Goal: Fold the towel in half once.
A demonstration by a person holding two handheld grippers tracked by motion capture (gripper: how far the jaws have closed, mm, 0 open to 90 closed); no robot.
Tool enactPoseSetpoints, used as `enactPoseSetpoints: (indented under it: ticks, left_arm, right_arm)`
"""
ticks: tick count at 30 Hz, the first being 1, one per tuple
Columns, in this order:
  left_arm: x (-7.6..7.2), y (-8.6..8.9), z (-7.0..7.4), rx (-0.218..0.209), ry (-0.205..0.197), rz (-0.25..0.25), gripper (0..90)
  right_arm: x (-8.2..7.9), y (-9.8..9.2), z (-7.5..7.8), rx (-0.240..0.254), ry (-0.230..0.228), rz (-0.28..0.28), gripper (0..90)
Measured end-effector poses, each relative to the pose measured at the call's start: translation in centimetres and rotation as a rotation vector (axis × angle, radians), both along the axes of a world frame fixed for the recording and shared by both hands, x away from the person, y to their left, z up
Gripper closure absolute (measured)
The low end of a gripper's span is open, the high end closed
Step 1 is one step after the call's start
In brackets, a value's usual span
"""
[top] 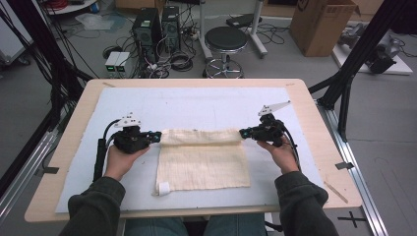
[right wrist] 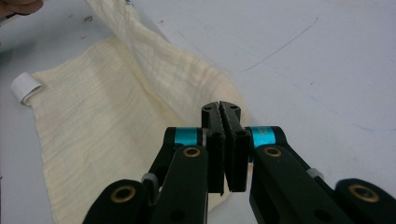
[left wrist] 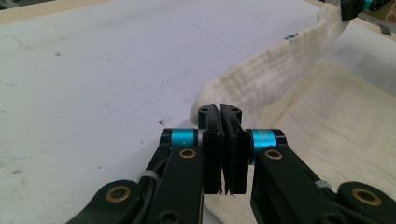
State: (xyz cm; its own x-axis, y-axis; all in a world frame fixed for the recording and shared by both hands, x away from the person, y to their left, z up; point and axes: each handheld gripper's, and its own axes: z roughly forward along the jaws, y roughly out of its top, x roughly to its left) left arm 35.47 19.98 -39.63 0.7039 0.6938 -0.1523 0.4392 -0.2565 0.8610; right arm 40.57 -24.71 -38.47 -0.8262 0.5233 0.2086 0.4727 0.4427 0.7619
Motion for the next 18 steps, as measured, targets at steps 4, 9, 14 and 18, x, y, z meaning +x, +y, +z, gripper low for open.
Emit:
enactPoseSetpoints:
  ticks: [4, 9, 14, 18]
  left_arm:
    - [-0.4, 0.1, -0.3, -0.004, 0.006, -0.003, 87.0]
    - [-1.1, 0.2, -0.5, -0.007, 0.012, -0.019, 87.0]
    - [-1.8, 0.2, -0.5, -0.015, 0.007, -0.031, 87.0]
    - [-2.3, 0.1, -0.5, -0.01, 0.004, -0.044, 86.9]
  right_arm:
    - [-0.3, -0.3, 0.2, 0.011, 0.003, 0.002, 88.8]
    - [-0.9, -0.1, 0.2, 0.009, -0.002, 0.019, 88.8]
    - [-1.5, -0.2, -0.2, 0.023, 0.005, 0.024, 88.8]
    - [-2.0, -0.5, -0.2, 0.046, -0.004, 0.026, 88.8]
